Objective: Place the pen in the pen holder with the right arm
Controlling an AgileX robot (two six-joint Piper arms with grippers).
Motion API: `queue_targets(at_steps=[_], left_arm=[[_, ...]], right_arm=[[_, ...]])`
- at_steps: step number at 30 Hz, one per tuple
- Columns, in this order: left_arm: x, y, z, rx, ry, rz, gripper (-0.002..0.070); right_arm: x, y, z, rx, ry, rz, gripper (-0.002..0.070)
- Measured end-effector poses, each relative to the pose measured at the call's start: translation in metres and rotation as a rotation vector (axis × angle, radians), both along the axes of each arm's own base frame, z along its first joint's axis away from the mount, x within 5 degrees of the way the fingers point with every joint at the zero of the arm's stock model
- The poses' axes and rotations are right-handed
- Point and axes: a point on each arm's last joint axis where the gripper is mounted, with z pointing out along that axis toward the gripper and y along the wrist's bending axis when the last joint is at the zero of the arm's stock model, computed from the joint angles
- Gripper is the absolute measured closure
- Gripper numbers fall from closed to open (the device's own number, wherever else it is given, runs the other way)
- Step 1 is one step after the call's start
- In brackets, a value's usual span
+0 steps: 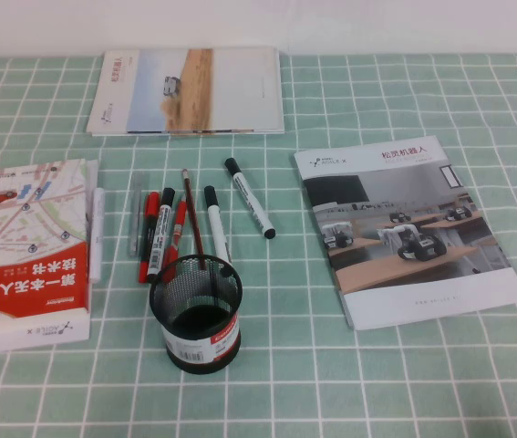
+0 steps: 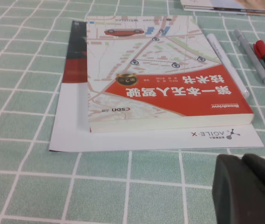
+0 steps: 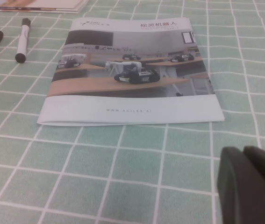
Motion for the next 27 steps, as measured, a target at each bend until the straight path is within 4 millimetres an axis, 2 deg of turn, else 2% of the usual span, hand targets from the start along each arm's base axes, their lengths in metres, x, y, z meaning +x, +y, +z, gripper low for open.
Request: queue_targets(at_steps=[22, 27], left_arm=[[0.0, 0.0, 0.0, 0.0, 0.0, 0.0, 0.0679], [0.0, 0.0, 0.0, 0.0, 0.0, 0.0, 0.0679]], right_arm=[[0.0004, -0.0001, 0.0013, 0.003, -0.015, -0.002, 0.0695], [0.0016, 0.0017, 0.0086, 0.127, -0.069, -0.01, 0.0695]])
